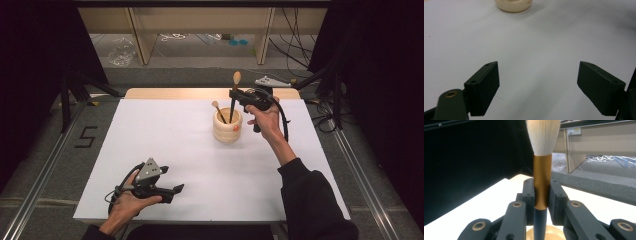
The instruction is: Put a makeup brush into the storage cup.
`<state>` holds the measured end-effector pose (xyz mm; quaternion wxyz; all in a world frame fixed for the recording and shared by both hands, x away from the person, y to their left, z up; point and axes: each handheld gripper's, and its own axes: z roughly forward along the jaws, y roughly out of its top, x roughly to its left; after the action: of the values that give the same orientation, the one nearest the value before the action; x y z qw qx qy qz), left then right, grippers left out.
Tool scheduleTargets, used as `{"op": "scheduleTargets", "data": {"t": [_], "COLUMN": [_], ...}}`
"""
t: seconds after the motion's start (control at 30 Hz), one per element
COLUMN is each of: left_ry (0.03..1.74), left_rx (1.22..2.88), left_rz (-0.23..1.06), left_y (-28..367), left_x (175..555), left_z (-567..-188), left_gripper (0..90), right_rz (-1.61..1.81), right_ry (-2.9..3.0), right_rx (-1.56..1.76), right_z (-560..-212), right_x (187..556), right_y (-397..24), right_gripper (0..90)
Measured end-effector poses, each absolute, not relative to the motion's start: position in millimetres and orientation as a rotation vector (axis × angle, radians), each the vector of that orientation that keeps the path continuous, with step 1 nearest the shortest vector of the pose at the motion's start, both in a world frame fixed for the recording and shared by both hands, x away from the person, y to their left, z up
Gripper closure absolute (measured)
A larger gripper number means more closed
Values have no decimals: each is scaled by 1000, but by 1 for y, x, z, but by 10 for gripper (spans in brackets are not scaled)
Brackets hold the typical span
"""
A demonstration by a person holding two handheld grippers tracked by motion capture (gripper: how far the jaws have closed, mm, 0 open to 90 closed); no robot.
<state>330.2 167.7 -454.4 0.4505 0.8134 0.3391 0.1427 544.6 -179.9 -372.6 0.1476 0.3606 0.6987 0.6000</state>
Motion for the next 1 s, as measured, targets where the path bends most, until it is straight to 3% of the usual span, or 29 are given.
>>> {"op": "scheduleTargets", "data": {"t": [1.0], "left_ry": [837], "left_rx": [2008], "left_rz": [349], "left_y": [169], "left_x": [331], "left_z": [-456], "left_gripper": [180], "right_rz": [1650], "right_ry": [2067], "right_rx": [1057], "right_z": [-392], "right_x": [549], "right_y": [-172], "right_gripper": [777]}}
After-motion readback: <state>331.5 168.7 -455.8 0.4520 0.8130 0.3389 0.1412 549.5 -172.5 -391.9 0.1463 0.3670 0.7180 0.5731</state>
